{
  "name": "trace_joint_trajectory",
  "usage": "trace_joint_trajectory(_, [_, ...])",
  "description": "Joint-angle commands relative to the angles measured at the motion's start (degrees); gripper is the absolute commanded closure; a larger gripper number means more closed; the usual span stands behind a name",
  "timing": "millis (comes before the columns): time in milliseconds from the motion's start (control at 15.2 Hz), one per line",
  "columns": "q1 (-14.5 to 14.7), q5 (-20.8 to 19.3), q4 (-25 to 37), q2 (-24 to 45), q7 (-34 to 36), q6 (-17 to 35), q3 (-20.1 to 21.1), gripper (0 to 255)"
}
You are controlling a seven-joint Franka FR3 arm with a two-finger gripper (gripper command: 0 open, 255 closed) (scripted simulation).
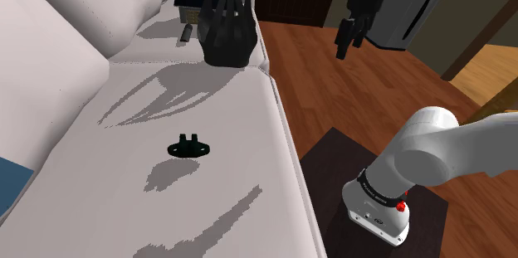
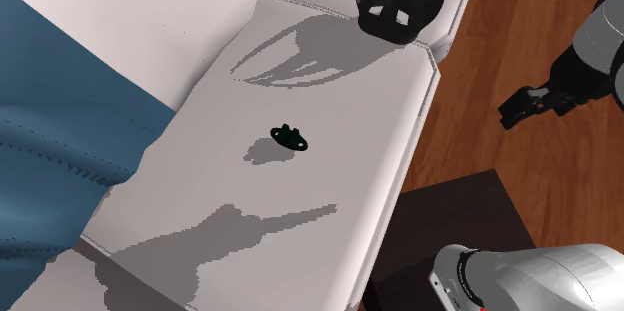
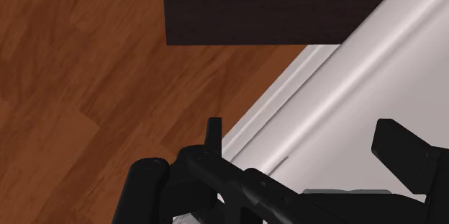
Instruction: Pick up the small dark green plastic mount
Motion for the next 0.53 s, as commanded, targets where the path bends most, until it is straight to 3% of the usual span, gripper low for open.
trace_joint_trajectory(0, [0.0, 0.0, 0.0, 0.0, 0.0, 0.0, 0.0, 0])
trace_joint_trajectory(462, [3.1, 5.7, -2.7, 5.1, 7.1, 8.3, 6.3, 0])
